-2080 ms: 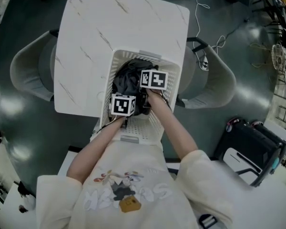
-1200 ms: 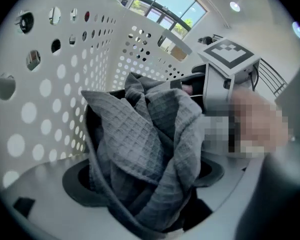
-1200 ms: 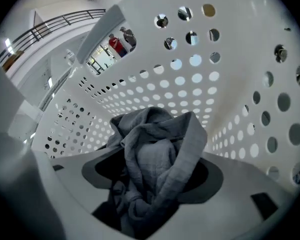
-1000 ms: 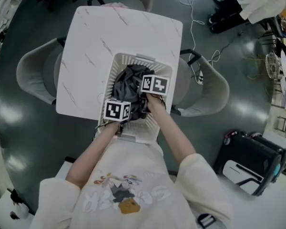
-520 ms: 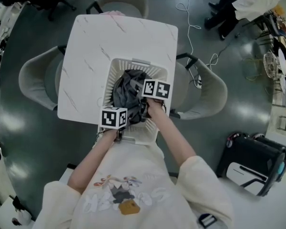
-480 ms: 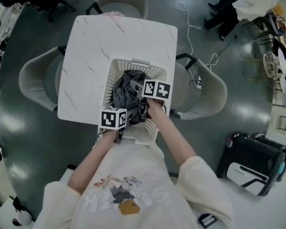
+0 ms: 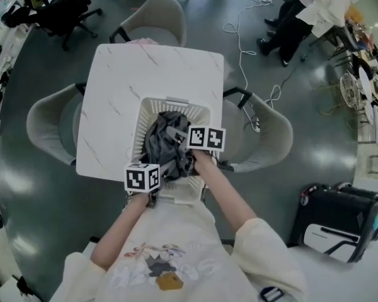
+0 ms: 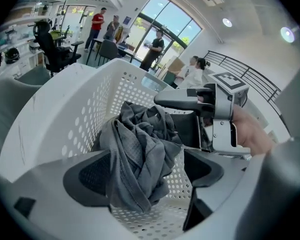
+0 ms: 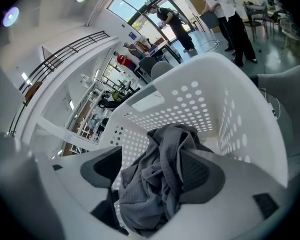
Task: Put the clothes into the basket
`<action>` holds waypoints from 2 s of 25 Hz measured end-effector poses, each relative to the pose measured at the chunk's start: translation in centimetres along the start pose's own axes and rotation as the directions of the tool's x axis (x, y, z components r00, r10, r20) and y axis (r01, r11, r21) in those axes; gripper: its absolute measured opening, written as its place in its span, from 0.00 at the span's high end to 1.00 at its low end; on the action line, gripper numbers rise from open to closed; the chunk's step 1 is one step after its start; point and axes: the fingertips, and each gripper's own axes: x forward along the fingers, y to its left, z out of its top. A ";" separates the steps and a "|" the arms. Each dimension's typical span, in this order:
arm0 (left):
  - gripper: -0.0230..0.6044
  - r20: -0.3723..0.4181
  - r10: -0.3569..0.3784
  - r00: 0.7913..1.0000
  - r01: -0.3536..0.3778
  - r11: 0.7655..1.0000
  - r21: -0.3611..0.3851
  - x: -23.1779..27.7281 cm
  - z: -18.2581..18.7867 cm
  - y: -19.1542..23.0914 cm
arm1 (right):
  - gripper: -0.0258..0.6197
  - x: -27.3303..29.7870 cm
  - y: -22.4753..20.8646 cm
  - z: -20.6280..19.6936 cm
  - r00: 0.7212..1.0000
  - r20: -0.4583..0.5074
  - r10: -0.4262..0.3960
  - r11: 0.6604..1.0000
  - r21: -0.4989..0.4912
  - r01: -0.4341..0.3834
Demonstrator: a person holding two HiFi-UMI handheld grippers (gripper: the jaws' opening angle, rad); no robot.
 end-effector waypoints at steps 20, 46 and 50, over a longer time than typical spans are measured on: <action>0.26 0.124 0.006 0.992 -0.003 1.000 -0.031 -2.8 0.5 -2.5 | 0.43 -4.6 3.3 -1.0 0.993 0.016 0.113 0.992 -0.060 -0.112; 0.77 0.299 0.046 0.953 -0.042 0.999 -0.018 -8.5 0.7 -5.6 | 0.43 -12.2 7.9 -2.4 0.963 0.117 0.242 0.949 -0.234 -0.211; 0.81 0.318 0.046 0.947 -0.046 0.999 -0.008 -9.4 0.8 -6.2 | 0.43 -13.5 8.1 -3.3 0.956 0.133 0.260 0.942 -0.252 -0.221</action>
